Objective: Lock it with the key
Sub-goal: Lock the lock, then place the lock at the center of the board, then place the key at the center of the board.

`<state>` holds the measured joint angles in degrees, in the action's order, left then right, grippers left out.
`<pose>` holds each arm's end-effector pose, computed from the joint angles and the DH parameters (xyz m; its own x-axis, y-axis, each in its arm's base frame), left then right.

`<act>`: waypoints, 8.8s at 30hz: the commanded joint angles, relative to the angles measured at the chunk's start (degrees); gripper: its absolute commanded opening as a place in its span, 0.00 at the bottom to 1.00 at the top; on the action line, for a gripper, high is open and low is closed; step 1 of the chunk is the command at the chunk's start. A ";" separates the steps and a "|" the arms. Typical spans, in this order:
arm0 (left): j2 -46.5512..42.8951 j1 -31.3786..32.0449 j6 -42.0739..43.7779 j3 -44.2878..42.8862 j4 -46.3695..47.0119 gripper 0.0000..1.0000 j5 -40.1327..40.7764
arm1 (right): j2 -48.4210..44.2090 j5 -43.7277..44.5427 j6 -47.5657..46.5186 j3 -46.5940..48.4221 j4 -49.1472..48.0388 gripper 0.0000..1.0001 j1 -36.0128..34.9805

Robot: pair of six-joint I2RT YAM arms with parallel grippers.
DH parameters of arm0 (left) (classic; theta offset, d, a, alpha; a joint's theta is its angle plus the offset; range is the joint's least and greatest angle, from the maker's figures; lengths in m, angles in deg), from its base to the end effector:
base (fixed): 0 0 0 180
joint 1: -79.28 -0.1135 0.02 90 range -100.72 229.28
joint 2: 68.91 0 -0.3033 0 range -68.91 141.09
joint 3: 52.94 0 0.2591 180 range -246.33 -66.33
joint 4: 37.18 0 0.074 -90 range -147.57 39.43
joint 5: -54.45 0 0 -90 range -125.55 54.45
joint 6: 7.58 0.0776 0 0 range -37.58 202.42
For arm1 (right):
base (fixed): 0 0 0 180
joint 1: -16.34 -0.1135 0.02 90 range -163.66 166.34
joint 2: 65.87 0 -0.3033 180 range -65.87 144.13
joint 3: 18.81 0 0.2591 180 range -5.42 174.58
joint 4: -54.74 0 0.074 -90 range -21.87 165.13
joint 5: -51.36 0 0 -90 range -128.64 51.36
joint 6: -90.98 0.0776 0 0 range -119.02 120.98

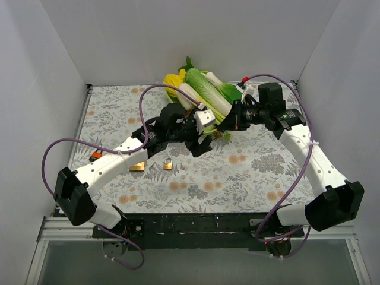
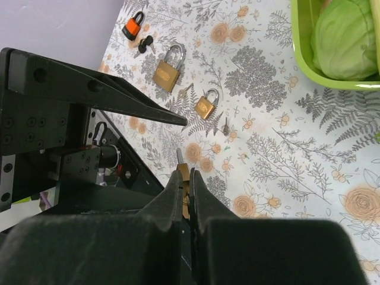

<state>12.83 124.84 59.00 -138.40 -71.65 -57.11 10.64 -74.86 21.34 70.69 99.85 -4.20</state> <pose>0.2321 -0.2774 0.3557 -0.6803 0.1658 -0.7139 0.6699 0.5357 -0.5140 0.2811 0.1543 0.3940 -0.7283 0.0269 -0.6847 -0.5315 0.6086 0.5892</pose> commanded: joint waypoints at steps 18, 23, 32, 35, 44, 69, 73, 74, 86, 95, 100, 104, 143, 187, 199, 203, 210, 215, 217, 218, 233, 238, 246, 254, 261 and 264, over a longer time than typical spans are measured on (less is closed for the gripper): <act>1.06 2.16 0.66 -0.61 10.71 0.54 -1.64 | -4.09 -5.96 4.34 -3.96 -5.36 0.01 0.23; 1.15 2.78 0.30 -0.18 11.76 0.27 -2.08 | -3.83 -7.19 4.51 -4.84 -5.45 0.01 0.23; -1.66 2.78 6.53 2.72 10.10 0.00 -1.47 | -1.10 -12.55 -1.53 0.15 -0.54 0.52 2.16; -3.76 2.78 10.74 4.57 8.52 0.00 -2.17 | 0.13 -13.95 -6.54 2.45 5.42 0.61 3.30; -6.59 2.78 17.00 7.12 6.75 0.00 -8.67 | -0.31 -18.62 -20.18 -0.09 14.86 0.57 3.31; -1.40 3.22 16.21 0.53 3.15 0.00 -11.49 | 1.80 -16.15 -24.14 -0.70 15.12 0.30 -0.73; -1.58 3.31 16.47 0.97 3.33 0.00 -10.96 | 1.98 -16.33 -23.70 -0.44 14.94 0.11 -0.65; -1.66 3.31 16.65 0.97 3.24 0.00 -10.78 | 1.98 -16.33 -23.53 -0.44 15.03 0.02 -0.65; -4.56 3.13 21.83 6.24 3.07 0.00 -4.02 | 1.45 -17.47 -25.01 0.35 19.15 0.01 0.14; -6.58 0.06 24.89 8.79 0.96 0.00 -4.80 | -0.92 -15.28 -27.83 -0.79 22.24 0.01 1.37; -6.50 -0.82 43.60 8.54 -14.45 0.00 -14.89 | -1.36 -13.96 -28.35 -0.80 23.47 0.01 4.62; 0.34 -0.82 69.44 1.86 -37.77 0.00 -18.60 | -0.66 -13.25 -29.76 0.26 24.96 0.01 10.23; 36.47 -0.21 113.86 -22.93 -55.74 0.04 -9.55 | -0.84 -13.17 -31.08 0.26 25.14 0.01 16.23; 21.46 -3.98 102.89 -21.63 -57.93 0.81 -12.72 | -0.67 -12.46 -34.76 -7.21 23.56 0.01 17.11; 3.44 -18.11 44.04 -19.33 -45.03 0.94 -21.94 | -0.90 -1.17 -28.83 -17.11 7.63 0.01 9.21; -0.16 -27.70 18.64 -17.68 -33.19 0.98 -24.76 | -7.15 8.96 -10.83 -25.13 -5.78 0.01 6.66; -9.30 -37.64 -7.76 -6.34 -15.58 0.98 -22.56 | -11.03 28.39 -1.63 -32.42 -16.06 0.01 -8.89; -11.68 -40.02 -15.94 -2.55 -11.89 0.98 -21.86 | -13.40 43.42 -8.13 -36.74 -21.61 0.01 -17.95; -12.39 -40.63 -18.31 -0.71 -10.57 0.98 -21.77 | -14.10 46.14 -11.72 -38.93 -25.03 0.01 -20.58; -12.74 -40.81 -19.37 0.00 -9.08 0.98 -21.77 | -14.37 46.94 -12.96 -39.64 -26.70 0.01 -21.29; -17.83 -40.99 -24.21 7.56 -3.89 0.98 -21.77 | -10.77 56.62 -26.69 -47.11 -41.31 0.01 -30.88; -18.63 -40.99 -25.36 9.06 -2.39 0.98 -21.42 | -9.80 54.52 -21.52 -46.85 -39.11 0.01 -31.23; -19.77 -40.99 -24.31 9.32 -4.05 0.98 -20.19 | -5.41 52.40 -17.11 -46.67 -40.43 0.01 -31.23; -21.70 -41.08 -22.99 9.93 -6.07 0.98 -19.83 | -0.32 54.07 -11.05 -44.66 -41.21 0.01 -31.23; -22.41 -41.08 -22.55 10.46 -7.31 0.98 -19.22 | 6.98 56.79 -7.18 -40.35 -37.53 0.01 -31.23; -21.97 -41.08 -21.85 9.59 -8.01 0.98 -19.13 | 7.68 55.04 -5.42 -39.73 -37.00 0.01 -31.23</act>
<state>-8.16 84.14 35.59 -128.50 -78.10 -76.81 17.16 -19.96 12.16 28.81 61.62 -35.17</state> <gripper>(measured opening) 0.982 0.021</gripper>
